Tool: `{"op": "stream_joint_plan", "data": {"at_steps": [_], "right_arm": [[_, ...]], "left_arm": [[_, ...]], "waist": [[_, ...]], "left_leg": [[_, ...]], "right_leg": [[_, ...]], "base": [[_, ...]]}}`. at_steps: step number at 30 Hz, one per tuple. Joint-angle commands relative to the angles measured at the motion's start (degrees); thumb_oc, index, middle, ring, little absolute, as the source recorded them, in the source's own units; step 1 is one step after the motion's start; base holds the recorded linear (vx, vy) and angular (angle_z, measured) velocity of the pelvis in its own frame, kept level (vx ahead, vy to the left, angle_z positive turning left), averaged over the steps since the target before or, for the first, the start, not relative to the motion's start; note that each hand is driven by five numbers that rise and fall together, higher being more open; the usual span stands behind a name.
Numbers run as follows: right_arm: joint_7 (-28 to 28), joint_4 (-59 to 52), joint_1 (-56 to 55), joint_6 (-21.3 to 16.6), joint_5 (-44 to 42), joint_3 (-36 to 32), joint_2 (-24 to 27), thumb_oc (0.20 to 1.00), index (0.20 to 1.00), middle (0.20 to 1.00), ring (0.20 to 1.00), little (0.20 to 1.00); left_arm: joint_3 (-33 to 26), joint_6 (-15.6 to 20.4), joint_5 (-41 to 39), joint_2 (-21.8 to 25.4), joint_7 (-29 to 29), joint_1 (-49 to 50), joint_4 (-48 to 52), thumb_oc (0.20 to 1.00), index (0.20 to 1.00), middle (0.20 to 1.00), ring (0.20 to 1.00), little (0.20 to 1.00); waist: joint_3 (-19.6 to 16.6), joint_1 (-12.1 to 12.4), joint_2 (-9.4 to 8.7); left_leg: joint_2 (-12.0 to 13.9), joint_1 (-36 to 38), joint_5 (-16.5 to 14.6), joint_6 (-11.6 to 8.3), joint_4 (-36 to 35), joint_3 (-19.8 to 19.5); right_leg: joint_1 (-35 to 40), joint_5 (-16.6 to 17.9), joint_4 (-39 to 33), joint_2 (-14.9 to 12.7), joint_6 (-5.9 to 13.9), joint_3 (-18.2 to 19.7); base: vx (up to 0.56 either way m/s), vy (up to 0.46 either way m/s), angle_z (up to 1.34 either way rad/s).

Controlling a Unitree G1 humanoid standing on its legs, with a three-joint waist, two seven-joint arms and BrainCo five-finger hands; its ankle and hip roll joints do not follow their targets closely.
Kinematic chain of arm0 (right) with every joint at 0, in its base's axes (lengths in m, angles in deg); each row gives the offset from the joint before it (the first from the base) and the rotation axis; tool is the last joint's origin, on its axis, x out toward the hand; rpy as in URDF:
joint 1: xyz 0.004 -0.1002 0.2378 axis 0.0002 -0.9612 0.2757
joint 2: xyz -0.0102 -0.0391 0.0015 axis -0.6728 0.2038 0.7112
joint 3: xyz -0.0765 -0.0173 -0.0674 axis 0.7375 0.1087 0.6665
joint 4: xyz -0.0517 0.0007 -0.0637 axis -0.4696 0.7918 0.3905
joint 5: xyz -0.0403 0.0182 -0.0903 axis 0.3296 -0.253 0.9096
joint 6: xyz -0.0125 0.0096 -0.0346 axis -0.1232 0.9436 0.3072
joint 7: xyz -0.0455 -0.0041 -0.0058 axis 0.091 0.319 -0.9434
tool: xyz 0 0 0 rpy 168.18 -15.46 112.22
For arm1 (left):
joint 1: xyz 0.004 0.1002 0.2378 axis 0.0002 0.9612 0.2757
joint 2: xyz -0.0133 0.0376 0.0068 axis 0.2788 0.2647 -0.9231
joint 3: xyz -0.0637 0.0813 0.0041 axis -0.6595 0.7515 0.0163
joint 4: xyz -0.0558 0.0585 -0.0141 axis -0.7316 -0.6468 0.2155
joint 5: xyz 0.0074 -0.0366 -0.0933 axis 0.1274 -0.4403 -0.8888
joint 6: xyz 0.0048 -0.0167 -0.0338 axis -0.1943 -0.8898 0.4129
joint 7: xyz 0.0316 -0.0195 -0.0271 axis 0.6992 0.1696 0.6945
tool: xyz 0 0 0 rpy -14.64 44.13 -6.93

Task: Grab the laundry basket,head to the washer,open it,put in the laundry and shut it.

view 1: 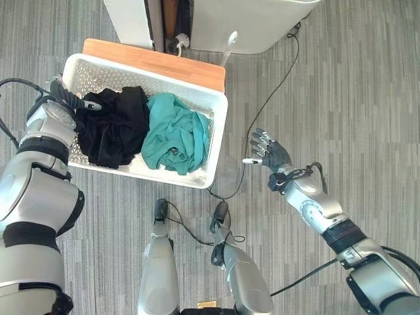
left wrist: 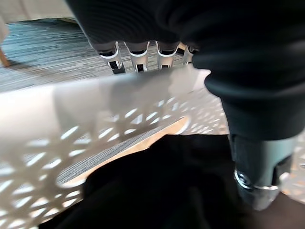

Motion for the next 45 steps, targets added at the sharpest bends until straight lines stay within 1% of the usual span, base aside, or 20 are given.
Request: {"op": "stream_joint_plan", "data": {"at_steps": [1,7,11,12,14,20,21,22,23,24,27,28,30,31,32,33,34,39,42,45], "right_arm": [[1.3,-4.73,-0.12,-1.91,-2.16,-2.62,4.15,1.0,1.0,1.0,1.0,1.0],[1.96,-1.93,3.44,-0.97,-2.18,1.33,2.48,1.0,1.0,1.0,1.0,1.0],[0.97,5.21,8.33,0.03,-3.07,4.07,-1.05,1.0,1.0,1.0,1.0,1.0],[0.39,9.76,11.67,1.09,-2.86,6.13,-3.36,1.0,1.0,1.0,1.0,1.0],[0.06,13.58,14.83,1.48,-3.63,7.1,-4.9,1.0,1.0,1.0,1.0,1.0],[-1.29,23.78,21.95,1.85,-7.18,6.63,-10.42,1.0,1.0,1.0,1.0,1.0],[-1.28,23.79,21.97,1.85,-7.18,6.62,-10.42,1.0,1.0,1.0,1.0,1.0],[-1.76,22.57,22.91,1.41,-8.76,6.25,-11.23,1.0,1.0,1.0,1.0,1.0],[-1.78,22.54,22.92,1.39,-8.76,6.2,-11.19,1.0,1.0,1.0,1.0,1.0],[-1.88,21.51,22.9,1.21,-9.01,6.4,-11.26,1.0,1.0,1.0,1.0,1.0],[-0.26,9.53,19.18,0.91,-8.38,8.06,-6.67,1.0,1.0,1.0,1.0,1.0],[1.55,3.01,15.61,0.93,-8.11,8.26,-2.36,1.0,1.0,1.0,1.0,1.0],[3.73,-3.77,11.05,1.33,-7.87,7.8,3.12,1.0,1.0,1.0,1.0,1.0],[3.73,-3.77,11.05,1.33,-7.87,7.8,3.12,1.0,1.0,1.0,1.0,1.0],[5.99,-9.24,7.7,2.22,-7.61,7.46,8.86,1.0,1.0,1.0,1.0,1.0],[8.34,-13.14,4.26,3.53,-7.64,7.22,14.59,1.0,1.0,1.0,1.0,1.0],[8.33,-13.16,4.22,3.54,-7.64,7.2,14.61,1.0,1.0,1.0,1.0,1.0],[12.4,-18.88,0.99,5.55,-10.2,7.85,26.03,1.0,1.0,1.0,1.0,1.0],[12.58,-18.49,2.36,5.51,-10.47,8.52,27.31,1.0,1.0,1.0,1.0,1.0],[12.32,-17.59,3.7,5.24,-10.7,9.04,26.74,1.0,1.0,1.0,1.0,1.0]], "left_arm": [[-1.93,0.6,0.91,-0.18,4.15,-2.61,-3.16,1.0,1.0,1.0,1.0,1.0],[-3.09,0.49,-0.35,-1.41,4.59,-1.38,-4.01,1.0,1.0,1.0,1.0,1.0],[-2.96,0.32,-2.06,-1.99,4.06,-0.16,-4.5,1.0,1.0,1.0,1.0,1.0],[-1.36,0.12,-2.6,-2.77,3.28,-1.1,-4.47,1.0,1.0,1.0,1.0,1.0],[0.11,0.31,-3.04,-3.65,2.03,-1.03,-3.4,1.0,1.0,1.0,1.0,1.0],[3.53,0.37,-2.87,-4.89,1.02,-2.34,-1.6,1.0,1.0,1.0,1.0,1.0],[3.53,0.37,-2.87,-4.88,1.02,-2.36,-1.6,1.0,1.0,1.0,1.0,1.0],[3.68,0.23,-2.62,-4.42,0.7,-2.29,-1.99,1.0,1.0,1.0,1.0,1.0],[3.69,0.25,-2.61,-4.43,0.72,-2.34,-1.96,1.0,1.0,1.0,1.0,1.0],[3.54,0.24,-2.57,-4.18,0.71,-2.04,-1.89,1.0,1.0,1.0,1.0,1.0],[2.97,0.25,-1.89,-2.54,0.26,-0.16,-0.6,1.0,1.0,1.0,1.0,1.0],[2.18,0.4,-1.49,-1.99,-0.06,0.87,-0.26,1.0,1.0,1.0,1.0,1.0],[1.15,0.57,-1.01,-1.17,-0.74,2.3,-0.41,1.0,1.0,1.0,1.0,1.0],[1.15,0.57,-1.01,-1.17,-0.74,2.3,-0.41,1.0,1.0,1.0,1.0,1.0],[0.9,0.69,-0.4,-0.39,-1.37,2.73,0.03,1.0,1.0,1.0,1.0,1.0],[0.47,1.0,-0.14,0.44,-2.24,3.69,0.91,1.0,1.0,1.0,1.0,1.0],[0.47,1.0,-0.14,0.42,-2.24,3.7,0.91,1.0,1.0,1.0,1.0,1.0],[1.13,1.62,-1.1,3.41,-4.96,4.95,3.37,1.0,1.0,1.0,1.0,1.0],[1.16,1.93,-2.01,3.85,-4.99,5.02,3.4,1.0,1.0,1.0,1.0,1.0],[1.02,2.1,-2.44,3.52,-4.92,5.16,2.99,1.0,1.0,1.0,1.0,1.0]], "waist": [[0.66,1.02,1.09],[0.89,1.5,0.92],[1.27,2.18,0.88],[1.59,2.56,0.59],[1.6,3.02,0.61],[1.6,4.32,0.84],[1.6,4.31,0.84],[1.56,4.81,1.03],[1.6,4.63,0.79],[1.55,4.91,1.0],[1.54,4.71,0.28],[1.35,4.39,-0.01],[1.0,3.7,-0.52],[1.0,3.7,-0.52],[0.96,3.01,-1.01],[0.84,2.47,-1.22],[0.85,2.48,-1.2],[1.28,1.37,-1.19],[1.54,1.08,-0.72],[1.59,0.96,-0.44]], "left_leg": [[0.07,1.44,2.54,2.88,-3.34,3.46],[-0.16,0.99,2.57,2.96,-3.52,3.29],[-0.13,0.66,2.55,2.98,-3.37,3.2],[-0.07,0.01,2.81,2.94,-3.47,3.01],[-0.15,-0.74,2.91,2.95,-3.44,2.81],[-0.23,-2.92,2.83,2.82,-2.67,2.23],[-0.23,-2.94,2.82,2.82,-2.64,2.22],[0.21,-2.5,1.01,2.43,-2.06,2.02],[-0.28,-3.45,2.38,2.84,-1.9,2.25],[0.16,-2.54,0.8,2.46,-1.82,2.02],[0.11,-2.24,0.08,2.64,-0.99,2.3],[0.09,-1.93,-0.13,2.75,-0.89,2.33],[0.14,-1.49,-0.42,2.87,-0.92,2.48],[0.14,-1.49,-0.42,2.87,-0.92,2.48],[-0.39,-2.04,0.76,3.34,-0.82,2.65],[-0.36,-1.62,0.49,3.39,-0.71,2.73],[-0.35,-1.61,0.48,3.39,-0.71,2.73],[-0.08,-0.39,0.16,3.3,-0.68,3.37],[-0.07,-0.2,0.22,3.21,-0.73,3.62],[-0.14,-0.19,0.26,3.18,-0.76,3.73]], "right_leg": [[3.95,-0.55,3.02,-3.0,7.19,0.02],[3.72,-0.58,2.98,-2.99,7.14,-0.28],[3.47,-0.41,3.01,-2.9,7.07,-0.22],[3.04,-0.21,2.92,-2.79,7.01,-0.46],[2.56,-0.05,2.77,-2.72,7.01,-0.82],[1.54,0.09,2.5,-2.65,7.09,-1.36],[1.53,0.09,2.5,-2.65,7.09,-1.36],[2.29,-0.62,2.39,-2.21,7.5,-1.04],[1.51,0.13,2.47,-2.74,7.15,-1.4],[2.37,-0.66,2.44,-2.25,7.53,-1.09],[3.06,-0.74,2.7,-2.36,7.64,-1.22],[3.38,-0.93,2.92,-2.51,7.67,-1.33],[3.61,-1.08,3.17,-2.59,7.79,-1.45],[3.61,-1.08,3.17,-2.59,7.79,-1.45],[3.01,-0.5,3.48,-3.3,7.6,-1.93],[3.18,-0.68,3.81,-3.37,7.66,-1.91],[3.19,-0.68,3.81,-3.37,7.66,-1.91],[3.44,-0.79,4.22,-3.37,7.79,-1.28],[3.31,-0.76,4.22,-3.47,7.76,-1.02],[3.12,-0.76,4.2,-3.55,7.74,-0.98]], "base": [[0.0,0.0,0.0],[0.0,0.0,0.0],[0.0,0.009,0.0],[0.0,0.0,0.0],[0.0,0.004,0.02],[0.02,0.009,0.1],[0.1,0.01,0.03],[0.02,0.021,0.04],[0.1,0.015,0.01],[0.0,0.0,0.0],[0.06,0.024,-0.04],[0.0,0.0,0.0],[0.01,0.009,0.02],[-0.05,0.043,0.02],[-0.05,0.055,-0.01],[-0.05,0.055,0.0],[0.01,0.033,0.03],[-0.01,0.04,-0.02],[-0.02,0.032,-0.12],[0.01,0.015,-0.03]]}}
